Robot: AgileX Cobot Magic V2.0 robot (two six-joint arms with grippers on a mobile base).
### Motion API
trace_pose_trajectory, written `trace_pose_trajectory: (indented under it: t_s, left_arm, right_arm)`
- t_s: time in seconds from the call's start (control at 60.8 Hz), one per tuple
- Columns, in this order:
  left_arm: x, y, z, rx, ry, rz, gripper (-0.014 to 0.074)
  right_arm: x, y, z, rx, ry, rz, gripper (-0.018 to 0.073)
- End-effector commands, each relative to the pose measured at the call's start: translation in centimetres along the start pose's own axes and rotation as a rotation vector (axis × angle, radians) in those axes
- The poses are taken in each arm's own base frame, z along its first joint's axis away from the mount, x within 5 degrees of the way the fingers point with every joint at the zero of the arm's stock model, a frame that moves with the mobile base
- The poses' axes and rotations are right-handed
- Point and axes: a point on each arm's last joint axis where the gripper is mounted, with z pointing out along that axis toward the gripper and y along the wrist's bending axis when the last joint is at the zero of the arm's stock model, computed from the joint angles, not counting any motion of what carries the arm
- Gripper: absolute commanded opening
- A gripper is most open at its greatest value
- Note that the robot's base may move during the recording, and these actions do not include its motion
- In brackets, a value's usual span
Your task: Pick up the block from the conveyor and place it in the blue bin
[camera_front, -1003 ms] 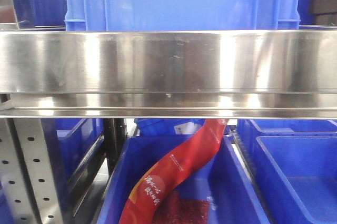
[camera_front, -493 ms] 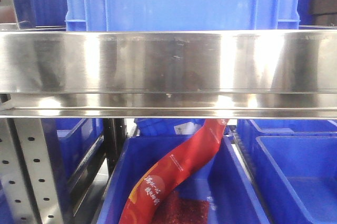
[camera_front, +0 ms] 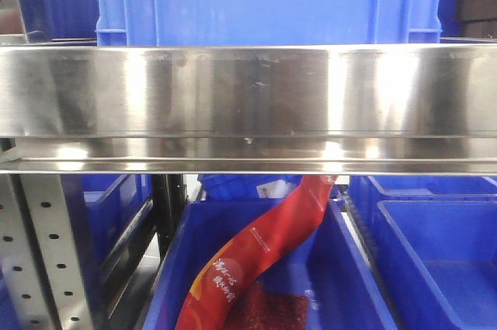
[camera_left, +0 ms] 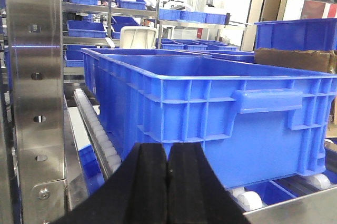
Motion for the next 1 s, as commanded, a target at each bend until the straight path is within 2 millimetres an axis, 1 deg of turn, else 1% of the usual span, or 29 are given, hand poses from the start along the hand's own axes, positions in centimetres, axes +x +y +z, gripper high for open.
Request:
trace_pose_trajectory:
  t_s: [0.0,0.082,0.197,0.23,0.329,0.395,0.46,0.987]
  left_arm:
    - [-0.2,0.0,-0.1,-0.004,-0.023,-0.006,-0.0111]
    - [-0.2,0.0,-0.1,-0.004,-0.023,-0.006,-0.0111]
    - [-0.2,0.0,-0.1,-0.004,-0.023,-0.006,-0.0111]
    - [-0.2,0.0,-0.1,-0.004,-0.023,-0.006,-0.0111]
    - [-0.2,0.0,-0.1,-0.004,-0.023,-0.006,-0.0111]
    - [-0.2,0.0,-0.1,-0.004,-0.023,-0.006,-0.0111]
    - [-0.2,0.0,-0.1,-0.004,-0.023,-0.006,-0.0111]
    - [-0.2,0.0,-0.1,-0.004,-0.023,-0.006,-0.0111]
  right_arm:
    - [0.8,-0.8,-1.0,0.076,-0.042,-0.036,-0.0162]
    - [2.4,-1.7,-2.2,0.188,-0.059,-0.052,-0.0162]
    - [4.4,-2.4,-3.7,0.291,-0.092,-0.092,-0.0162]
    - [5.4,-2.5,-4.1,0.317,-0.093,-0.095,-0.0162]
    - [7.4,-2.6,-4.7,0.325,-0.101,-0.115,-0.0162]
    - [8.6,-2.9,-4.6,0.327,-0.063,-0.150,-0.0162]
    - [8.5,-2.8,-4.6,0.326,-0.082,-0.149,-0.0162]
    - [8.6,-2.6,-4.5,0.287,-0.071,-0.144,-0.0162]
